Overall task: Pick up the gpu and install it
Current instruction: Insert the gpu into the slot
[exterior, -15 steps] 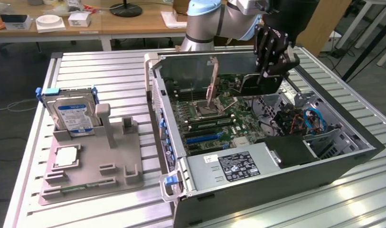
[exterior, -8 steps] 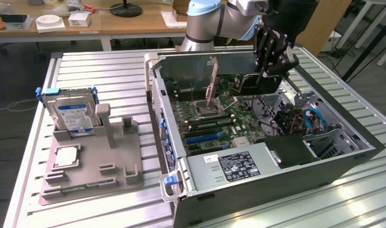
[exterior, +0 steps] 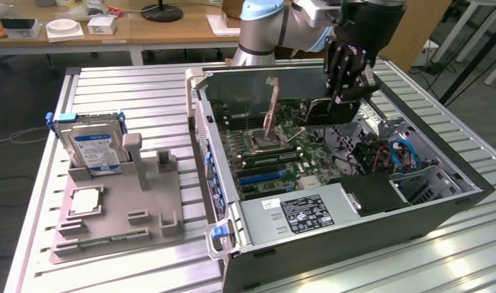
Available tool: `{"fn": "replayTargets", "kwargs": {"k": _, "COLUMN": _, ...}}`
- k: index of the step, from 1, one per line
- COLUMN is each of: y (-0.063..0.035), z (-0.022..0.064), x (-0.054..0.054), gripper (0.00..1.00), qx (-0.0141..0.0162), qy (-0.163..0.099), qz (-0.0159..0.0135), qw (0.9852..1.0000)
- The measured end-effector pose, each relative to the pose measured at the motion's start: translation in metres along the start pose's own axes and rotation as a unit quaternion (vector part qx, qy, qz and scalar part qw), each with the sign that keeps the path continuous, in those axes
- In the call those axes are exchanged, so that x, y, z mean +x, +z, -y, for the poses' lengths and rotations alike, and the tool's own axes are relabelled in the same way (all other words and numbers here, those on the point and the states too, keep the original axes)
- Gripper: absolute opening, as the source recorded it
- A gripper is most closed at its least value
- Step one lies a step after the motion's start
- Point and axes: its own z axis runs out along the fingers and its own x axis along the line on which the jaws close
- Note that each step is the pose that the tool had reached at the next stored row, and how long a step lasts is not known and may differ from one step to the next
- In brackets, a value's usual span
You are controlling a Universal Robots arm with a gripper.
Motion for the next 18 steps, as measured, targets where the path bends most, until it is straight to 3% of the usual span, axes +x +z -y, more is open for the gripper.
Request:
{"fn": "replayTargets", "kwargs": {"k": 8, "y": 0.003, "z": -0.0012, "x": 0.0, "gripper": 0.26, "qx": 0.0, "qy": -0.001, "qz": -0.0001, "qw": 1.0}}
{"fn": "replayTargets", "kwargs": {"k": 11, "y": 0.0052, "z": -0.0053, "x": 0.001, "gripper": 0.26, "qx": 0.0001, "qy": -0.002, "qz": 0.0, "qw": 1.0}}
{"fn": "replayTargets", "kwargs": {"k": 18, "y": 0.015, "z": -0.0089, "x": 0.001, "gripper": 0.26, "qx": -0.0003, "qy": -0.011, "qz": 0.0004, "qw": 0.9999}}
